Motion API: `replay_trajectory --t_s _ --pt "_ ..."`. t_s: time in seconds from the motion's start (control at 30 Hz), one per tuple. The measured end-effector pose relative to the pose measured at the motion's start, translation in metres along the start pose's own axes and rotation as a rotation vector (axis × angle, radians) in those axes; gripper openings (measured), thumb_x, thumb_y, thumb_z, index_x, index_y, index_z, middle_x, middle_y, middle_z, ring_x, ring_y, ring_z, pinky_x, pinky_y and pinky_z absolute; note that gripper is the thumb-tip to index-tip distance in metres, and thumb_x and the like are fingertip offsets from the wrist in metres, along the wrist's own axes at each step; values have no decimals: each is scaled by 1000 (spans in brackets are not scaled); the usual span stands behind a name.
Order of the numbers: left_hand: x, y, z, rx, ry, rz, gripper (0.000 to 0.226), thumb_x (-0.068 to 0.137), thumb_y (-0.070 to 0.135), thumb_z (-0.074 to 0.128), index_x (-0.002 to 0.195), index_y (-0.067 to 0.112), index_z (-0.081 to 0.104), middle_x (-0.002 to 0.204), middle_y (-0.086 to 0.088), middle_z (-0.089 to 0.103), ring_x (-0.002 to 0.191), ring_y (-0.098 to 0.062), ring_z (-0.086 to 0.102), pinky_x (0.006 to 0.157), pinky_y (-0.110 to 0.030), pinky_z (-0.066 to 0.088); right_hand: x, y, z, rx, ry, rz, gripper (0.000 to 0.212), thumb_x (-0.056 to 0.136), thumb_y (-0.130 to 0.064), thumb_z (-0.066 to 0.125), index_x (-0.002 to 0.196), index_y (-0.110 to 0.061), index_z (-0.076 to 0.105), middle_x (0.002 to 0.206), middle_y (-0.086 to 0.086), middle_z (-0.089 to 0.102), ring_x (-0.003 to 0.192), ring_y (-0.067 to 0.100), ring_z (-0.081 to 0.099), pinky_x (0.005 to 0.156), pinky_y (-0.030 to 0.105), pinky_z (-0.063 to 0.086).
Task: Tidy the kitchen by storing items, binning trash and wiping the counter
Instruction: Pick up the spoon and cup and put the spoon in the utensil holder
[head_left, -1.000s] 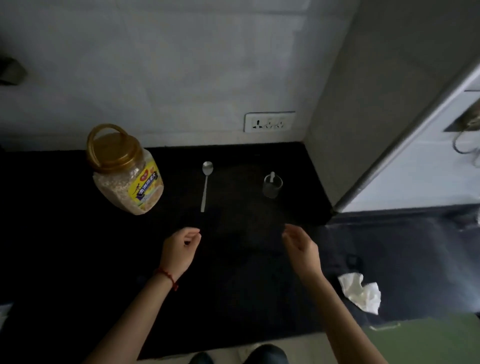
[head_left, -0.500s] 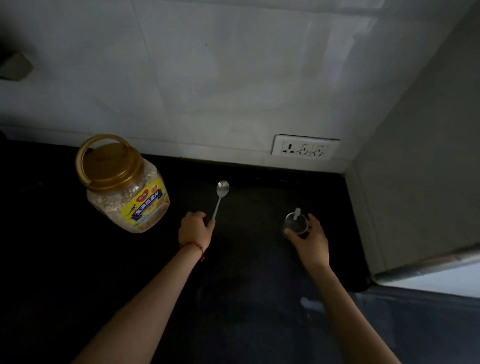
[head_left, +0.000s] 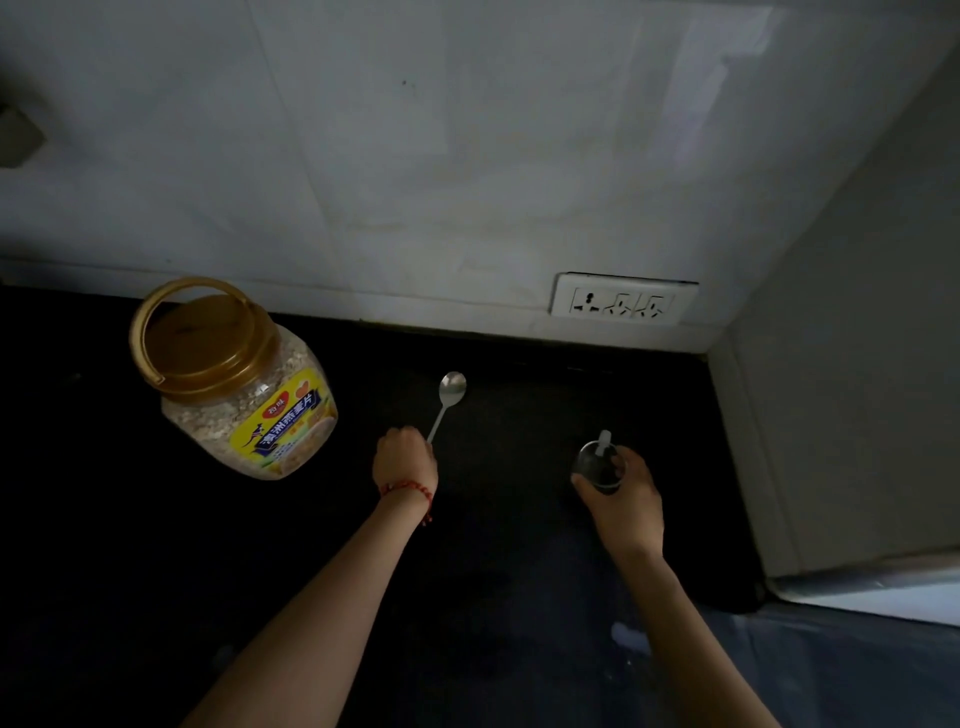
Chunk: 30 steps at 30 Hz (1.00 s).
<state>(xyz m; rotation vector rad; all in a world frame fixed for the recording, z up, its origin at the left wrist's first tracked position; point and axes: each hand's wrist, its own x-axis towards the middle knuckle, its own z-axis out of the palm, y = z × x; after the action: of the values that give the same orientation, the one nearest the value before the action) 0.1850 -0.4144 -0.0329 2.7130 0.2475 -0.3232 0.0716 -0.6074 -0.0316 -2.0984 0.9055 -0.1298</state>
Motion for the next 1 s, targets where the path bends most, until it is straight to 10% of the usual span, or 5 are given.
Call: replay_trajectory --t_s 0.6,1.0 --pt "-16 -12 -10 -252 -8 22 14 85 15 59 95 7 65 95 -11 70 83 -23 66 63 -26 49 -18 2 0 15 -42 -92 48 72 -32 73 114 -21 53 108 -1 63 96 17 62 76 33 54" --pt "-43 -50 -48 -858 -103 -323 25 87 1 50 110 2 62 72 -4 61 55 -10 55 40 -13 44 -56 -19 10 89 -133 -164 58 71 -26 77 121 -15 50 115 3 61 101 18 61 84 35 53"
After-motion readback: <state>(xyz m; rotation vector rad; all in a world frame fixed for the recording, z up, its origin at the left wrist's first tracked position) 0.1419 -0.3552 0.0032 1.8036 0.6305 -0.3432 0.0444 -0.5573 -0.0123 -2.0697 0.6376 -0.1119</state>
